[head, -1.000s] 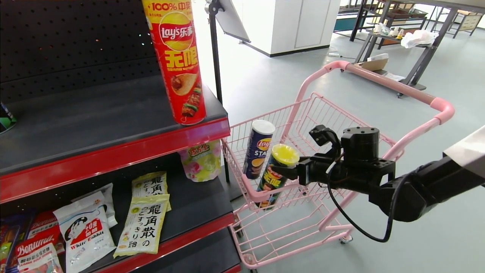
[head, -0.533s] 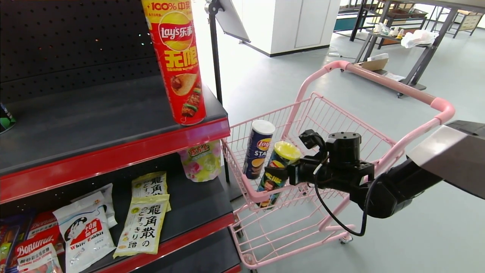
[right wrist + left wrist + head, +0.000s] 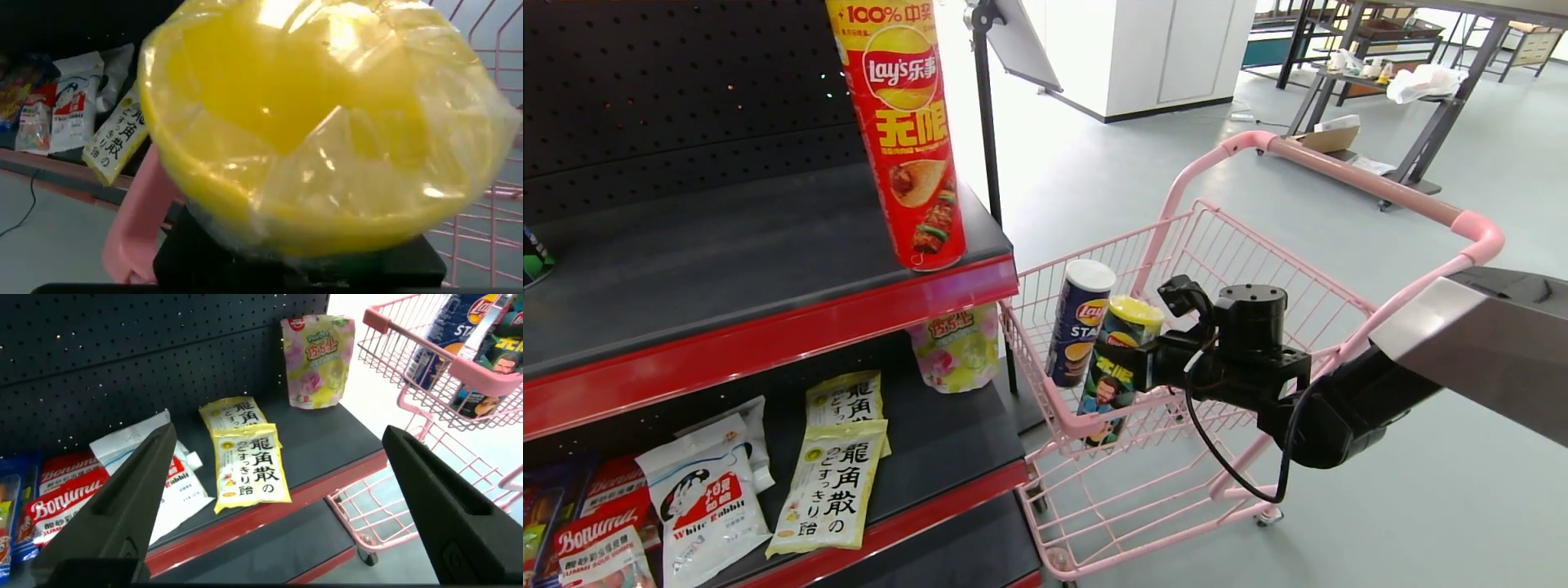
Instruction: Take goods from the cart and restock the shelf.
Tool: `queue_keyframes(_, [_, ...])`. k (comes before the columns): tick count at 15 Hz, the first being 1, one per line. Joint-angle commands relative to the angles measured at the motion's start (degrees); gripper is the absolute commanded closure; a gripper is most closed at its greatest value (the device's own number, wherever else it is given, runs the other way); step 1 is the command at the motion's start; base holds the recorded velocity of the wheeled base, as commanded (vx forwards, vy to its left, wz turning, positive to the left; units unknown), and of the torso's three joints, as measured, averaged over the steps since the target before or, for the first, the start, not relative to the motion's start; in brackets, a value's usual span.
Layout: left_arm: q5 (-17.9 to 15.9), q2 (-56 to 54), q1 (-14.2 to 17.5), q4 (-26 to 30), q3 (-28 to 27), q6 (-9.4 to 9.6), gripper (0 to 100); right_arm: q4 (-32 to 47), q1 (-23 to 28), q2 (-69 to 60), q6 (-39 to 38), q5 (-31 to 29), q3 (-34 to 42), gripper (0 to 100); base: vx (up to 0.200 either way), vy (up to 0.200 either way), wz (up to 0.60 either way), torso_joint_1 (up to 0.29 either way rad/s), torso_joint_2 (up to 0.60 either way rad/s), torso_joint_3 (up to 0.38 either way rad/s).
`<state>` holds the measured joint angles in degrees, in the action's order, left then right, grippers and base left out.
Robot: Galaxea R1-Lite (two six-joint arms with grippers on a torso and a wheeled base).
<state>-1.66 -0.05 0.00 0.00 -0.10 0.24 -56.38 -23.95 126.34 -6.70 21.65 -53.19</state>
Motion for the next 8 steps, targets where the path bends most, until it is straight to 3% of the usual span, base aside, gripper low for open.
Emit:
queue_keyframes(1, [0.0, 0.0, 0.0, 0.0, 0.0, 0.02, 0, 0.0, -0.3, -3.1, 0.2, -0.2, 1.4, 100, 0.000, 0.000, 0.00, 0.000, 0.00, 0.000])
queue_keyframes(8, [0.0, 0.0, 0.0, 0.0, 0.0, 0.02, 0, 0.9, 1.0, -21.1, 2.5, -0.6, 2.5, 100, 0.000, 0.000, 0.00, 0.000, 0.00, 0.000])
